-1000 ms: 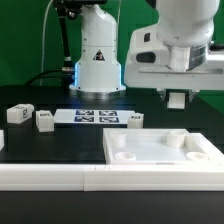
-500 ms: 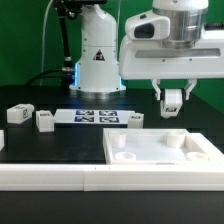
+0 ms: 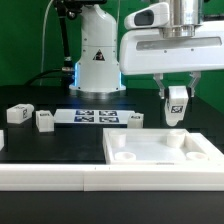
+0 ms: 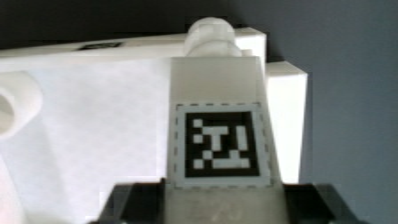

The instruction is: Assemble one leg

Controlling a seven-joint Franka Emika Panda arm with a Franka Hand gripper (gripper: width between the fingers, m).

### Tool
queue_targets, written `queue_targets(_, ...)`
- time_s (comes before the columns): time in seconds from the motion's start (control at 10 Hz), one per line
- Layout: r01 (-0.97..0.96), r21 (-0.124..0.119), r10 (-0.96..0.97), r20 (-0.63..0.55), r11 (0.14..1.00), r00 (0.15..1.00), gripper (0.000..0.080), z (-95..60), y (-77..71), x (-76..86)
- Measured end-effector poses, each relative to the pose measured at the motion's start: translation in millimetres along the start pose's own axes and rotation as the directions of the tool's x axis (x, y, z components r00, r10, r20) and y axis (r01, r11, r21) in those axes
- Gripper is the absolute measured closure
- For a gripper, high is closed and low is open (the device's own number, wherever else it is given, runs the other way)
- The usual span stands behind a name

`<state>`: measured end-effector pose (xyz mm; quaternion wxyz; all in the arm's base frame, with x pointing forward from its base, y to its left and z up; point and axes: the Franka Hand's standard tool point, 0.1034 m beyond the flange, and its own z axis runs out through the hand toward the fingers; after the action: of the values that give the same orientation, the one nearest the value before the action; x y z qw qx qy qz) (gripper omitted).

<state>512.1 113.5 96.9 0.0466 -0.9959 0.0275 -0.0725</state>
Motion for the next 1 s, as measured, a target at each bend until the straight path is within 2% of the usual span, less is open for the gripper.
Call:
queue_targets(0.1,0.011,0.011,-0.010,-0.076,1.000,0.997,0.0508,-1.2,-2.0,3.5)
queue_targets(0.2,0.025,0.011,-0.024,-0.090,1.000,0.996,0.0508,-2.4,-1.2,5.5)
queue_targets(0.4,0.047,0.009,-0.046,-0.080,0.999,0.996,0.0508,-18.2,-0.4,24.6)
queue_targets(0.5,0.050,0.011,-0.049,-0.092,0.999,0.995,0.0508,-24.2,-1.7,27.7)
queue_targets(1.0,0.067,0.011,-0.065,-0.114,0.998,0.991,0.0508,-23.1,-2.0,30.0)
